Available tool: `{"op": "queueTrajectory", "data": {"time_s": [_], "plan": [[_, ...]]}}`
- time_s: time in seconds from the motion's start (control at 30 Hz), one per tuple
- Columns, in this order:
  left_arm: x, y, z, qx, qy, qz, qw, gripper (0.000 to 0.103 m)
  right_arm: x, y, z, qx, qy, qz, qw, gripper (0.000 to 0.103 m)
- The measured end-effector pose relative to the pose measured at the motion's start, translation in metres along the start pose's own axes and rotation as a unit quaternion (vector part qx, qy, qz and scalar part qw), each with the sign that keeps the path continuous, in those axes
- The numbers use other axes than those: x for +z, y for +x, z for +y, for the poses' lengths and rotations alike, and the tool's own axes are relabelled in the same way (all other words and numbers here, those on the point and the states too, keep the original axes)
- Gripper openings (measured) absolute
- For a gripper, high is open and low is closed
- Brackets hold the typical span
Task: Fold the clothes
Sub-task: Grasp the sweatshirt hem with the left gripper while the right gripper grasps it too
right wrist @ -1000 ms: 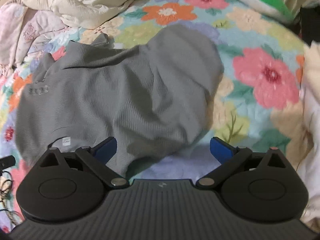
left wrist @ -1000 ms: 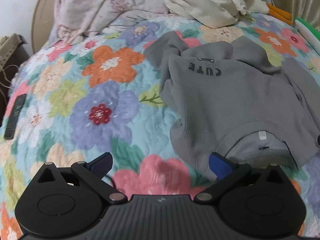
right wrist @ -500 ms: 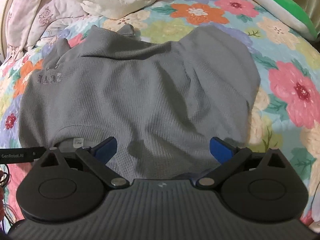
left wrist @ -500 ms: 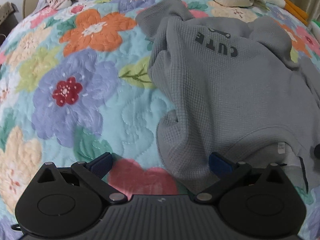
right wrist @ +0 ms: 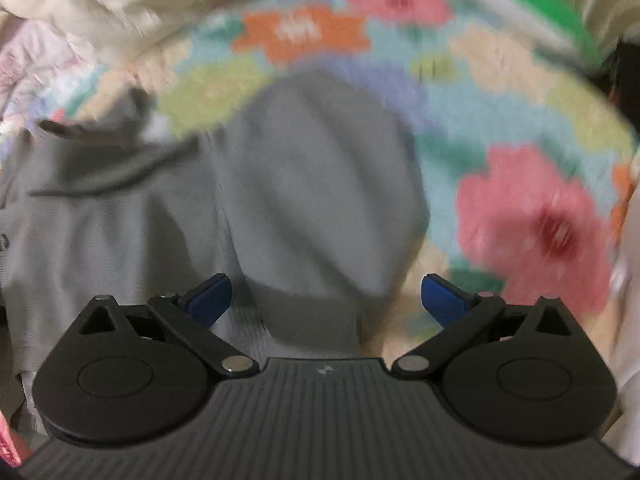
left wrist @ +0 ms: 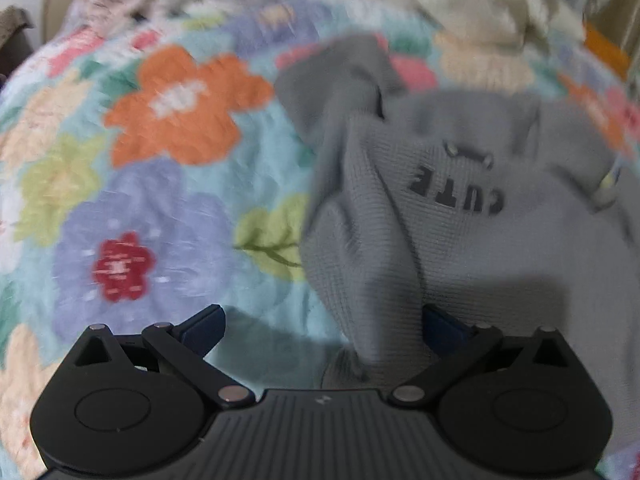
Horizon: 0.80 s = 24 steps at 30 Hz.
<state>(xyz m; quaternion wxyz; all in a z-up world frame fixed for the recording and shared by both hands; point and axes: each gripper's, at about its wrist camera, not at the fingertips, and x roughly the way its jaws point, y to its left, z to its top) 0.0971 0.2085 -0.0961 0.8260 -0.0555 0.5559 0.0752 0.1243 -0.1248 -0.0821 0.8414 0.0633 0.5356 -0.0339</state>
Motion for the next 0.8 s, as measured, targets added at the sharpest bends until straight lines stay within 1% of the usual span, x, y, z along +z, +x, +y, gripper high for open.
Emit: {"op": "queueTrajectory", "data": {"time_s": [0.03, 0.1, 0.13, 0.17, 0.2, 0.23, 0.27, 0.3, 0.33, 0.37, 0.4, 0.43, 0.47, 0.5, 0.53, 0.6, 0.63, 0.7, 0.73, 0.8], "plan": [[-0.002, 0.004, -0.003, -0.001, -0.001, 0.0, 1.0, 0.103, -0.003, 0.004, 0.004, 0.006, -0.004, 0.001, 1.0, 0.103], [0.001, 0.005, -0.003, -0.006, -0.003, 0.007, 1.0, 0.103, -0.008, 0.004, 0.017, 0.011, -0.021, -0.011, 1.0, 0.102], [0.003, 0.005, -0.003, -0.009, -0.004, 0.01, 0.9999, 0.103, -0.011, 0.004, 0.028, 0.017, -0.043, -0.012, 0.999, 0.098], [0.005, 0.005, -0.002, -0.011, -0.005, 0.014, 0.9998, 0.103, -0.014, 0.002, 0.04, 0.021, -0.065, -0.014, 0.998, 0.087], [0.007, 0.005, -0.002, -0.014, -0.006, 0.017, 0.9997, 0.103, -0.019, -0.001, 0.054, 0.02, -0.087, -0.025, 0.996, 0.069], [0.009, 0.005, -0.001, -0.016, -0.007, 0.021, 0.9996, 0.103, -0.024, -0.005, 0.068, 0.022, -0.109, -0.036, 0.993, 0.058], [0.011, 0.006, -0.001, -0.019, -0.008, 0.025, 0.9995, 0.103, -0.027, -0.009, 0.076, 0.029, -0.121, -0.041, 0.991, 0.034], [0.01, 0.004, -0.002, -0.019, -0.005, 0.022, 0.9996, 0.102, -0.029, -0.011, 0.082, 0.037, -0.131, -0.043, 0.99, 0.018], [0.009, 0.002, -0.005, -0.019, -0.001, 0.017, 0.9997, 0.098, -0.03, -0.013, 0.086, 0.042, -0.136, -0.045, 0.989, 0.015], [0.005, -0.004, -0.012, -0.021, 0.015, -0.001, 0.9997, 0.084, -0.032, -0.015, 0.089, 0.046, -0.139, -0.046, 0.988, 0.013], [0.002, -0.01, -0.017, -0.025, 0.027, -0.013, 0.9992, 0.063, -0.034, -0.017, 0.092, 0.047, -0.145, -0.052, 0.987, 0.011], [0.001, -0.013, -0.021, -0.029, 0.033, -0.019, 0.9988, 0.053, -0.037, -0.02, 0.093, 0.049, -0.149, -0.059, 0.986, 0.011], [-0.001, -0.019, -0.028, -0.031, 0.044, -0.026, 0.9982, 0.037, -0.037, -0.022, 0.093, 0.053, -0.149, -0.063, 0.985, 0.011], [-0.002, -0.025, -0.034, -0.043, 0.05, -0.029, 0.9974, 0.014, -0.036, -0.027, 0.091, 0.066, -0.143, -0.066, 0.985, 0.01], [-0.002, -0.029, -0.039, -0.059, 0.053, -0.03, 0.9964, 0.009, -0.034, -0.036, 0.089, 0.088, -0.136, -0.073, 0.984, 0.01], [-0.001, -0.041, -0.048, -0.091, 0.055, -0.034, 0.9938, 0.009, -0.027, -0.059, 0.088, 0.133, -0.127, -0.102, 0.978, 0.01], [0.001, -0.045, -0.051, -0.097, 0.058, -0.039, 0.9928, 0.009, -0.024, -0.069, 0.089, 0.15, -0.125, -0.113, 0.974, 0.01], [0.003, -0.055, -0.057, -0.109, 0.064, -0.052, 0.9906, 0.009, -0.016, -0.094, 0.091, 0.201, -0.114, -0.134, 0.964, 0.01], [0.004, -0.062, -0.061, -0.121, 0.066, -0.059, 0.9886, 0.009, -0.013, -0.102, 0.092, 0.225, -0.108, -0.138, 0.958, 0.01], [0.008, -0.078, -0.06, -0.158, 0.063, -0.08, 0.9822, 0.009, -0.01, -0.114, 0.098, 0.261, -0.11, -0.142, 0.948, 0.01]]}}
